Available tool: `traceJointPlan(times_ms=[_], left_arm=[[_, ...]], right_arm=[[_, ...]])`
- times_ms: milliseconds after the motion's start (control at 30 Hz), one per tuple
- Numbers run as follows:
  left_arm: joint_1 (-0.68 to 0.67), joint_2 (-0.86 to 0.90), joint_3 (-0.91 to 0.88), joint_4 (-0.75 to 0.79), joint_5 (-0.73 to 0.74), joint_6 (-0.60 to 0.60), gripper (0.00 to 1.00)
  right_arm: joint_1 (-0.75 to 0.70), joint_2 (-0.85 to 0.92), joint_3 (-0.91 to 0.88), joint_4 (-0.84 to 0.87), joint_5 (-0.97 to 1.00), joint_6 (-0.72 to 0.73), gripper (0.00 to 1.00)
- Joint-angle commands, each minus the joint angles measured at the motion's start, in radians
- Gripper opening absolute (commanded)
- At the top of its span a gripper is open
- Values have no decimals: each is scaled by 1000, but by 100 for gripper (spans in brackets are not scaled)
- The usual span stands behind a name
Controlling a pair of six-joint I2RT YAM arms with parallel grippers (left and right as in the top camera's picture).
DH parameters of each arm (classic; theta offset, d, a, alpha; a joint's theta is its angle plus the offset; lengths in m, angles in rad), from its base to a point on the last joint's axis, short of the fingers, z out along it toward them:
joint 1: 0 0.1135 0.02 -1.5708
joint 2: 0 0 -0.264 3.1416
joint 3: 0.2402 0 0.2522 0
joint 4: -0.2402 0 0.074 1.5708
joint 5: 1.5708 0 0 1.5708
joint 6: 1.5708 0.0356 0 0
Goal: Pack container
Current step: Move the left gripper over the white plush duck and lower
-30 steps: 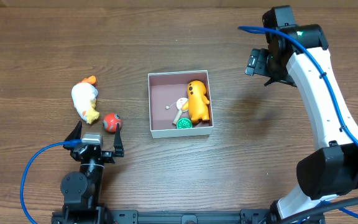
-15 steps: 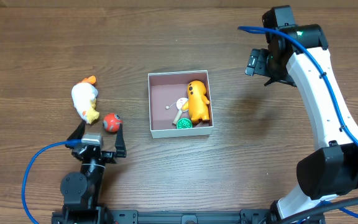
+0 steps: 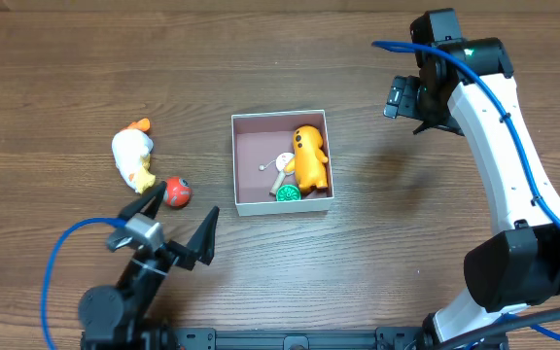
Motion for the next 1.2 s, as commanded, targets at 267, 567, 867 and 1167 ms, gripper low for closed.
traceJointPlan(times_ms=[267,567,867,1167], left_arm=[[5,612,839,-729,-234,192,100],[5,1057,1205,-1095,-216,201,100],[5,1298,1193,-1109,-426,192,100],[27,1435,1193,-1066,-549,90,100]], right_arm=[[0,-28,22,5,13,1,100],[0,-28,22,5,13,1,100],[0,-28,22,5,13,1,100],[0,-28,22,5,13,1,100]])
